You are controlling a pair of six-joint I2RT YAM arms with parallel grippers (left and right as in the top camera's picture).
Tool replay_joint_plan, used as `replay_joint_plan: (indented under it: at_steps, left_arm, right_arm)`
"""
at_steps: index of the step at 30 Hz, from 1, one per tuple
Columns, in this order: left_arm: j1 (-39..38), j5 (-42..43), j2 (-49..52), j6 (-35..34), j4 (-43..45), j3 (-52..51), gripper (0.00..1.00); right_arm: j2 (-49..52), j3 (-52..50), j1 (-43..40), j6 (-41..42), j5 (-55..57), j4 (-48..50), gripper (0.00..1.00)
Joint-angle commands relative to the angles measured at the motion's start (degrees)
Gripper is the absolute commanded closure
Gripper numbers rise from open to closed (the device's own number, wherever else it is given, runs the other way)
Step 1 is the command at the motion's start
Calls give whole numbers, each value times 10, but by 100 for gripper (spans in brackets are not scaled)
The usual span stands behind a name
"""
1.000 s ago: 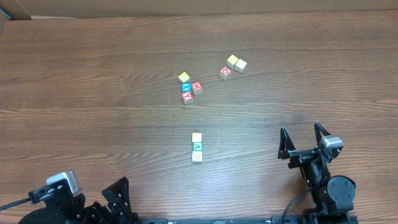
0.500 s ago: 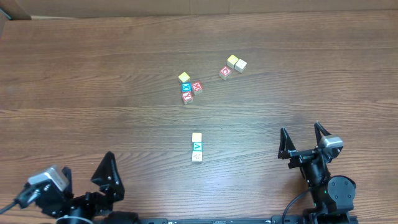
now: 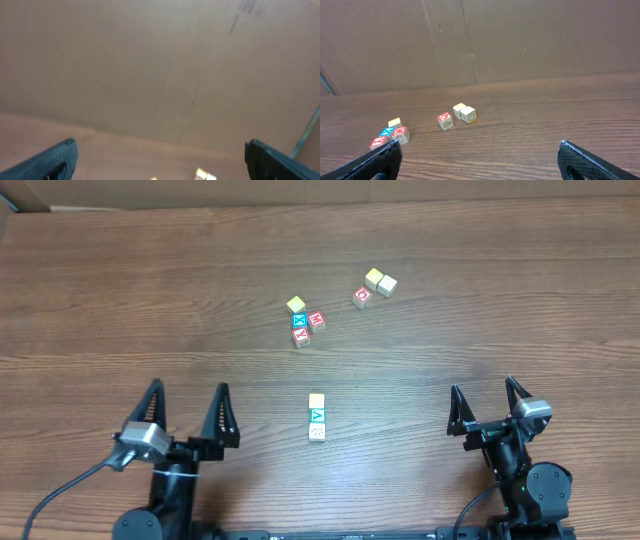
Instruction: Flip 3 blocks
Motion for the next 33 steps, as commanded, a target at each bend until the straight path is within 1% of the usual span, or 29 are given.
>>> replay_joint_plan:
  at_steps: [1,6,11,12,17,21,26,33]
  left_arm:
    - [4,19,-10,28,40,-44,0]
    - [4,4,-10,28,64,-100,0]
    - [3,5,-10,48,89,-150,1]
    - [3,6,-10,52,71,-149,1]
    - [3,9,-10,116,37,-149,0]
    - [3,9,-10,118,-37,-149,0]
    - [3,9,-10,146,-33,-149,1]
    - [3,8,-10,144,-33,-149,0]
  right_arm:
    - [-7,-6,-1,2,8,2,0]
    - [-7,-6,-1,2,8,2,0]
    - [-7,-6,-1,2,8,2,0]
    - [-7,-6,-1,2,8,2,0]
    - [-7,-6,-1,2,8,2,0]
    - [-7,-6,-1,2,8,2,0]
    - [-7,-6,-1,2,8,2,0]
    - [-7,-6,-1,2,8,2,0]
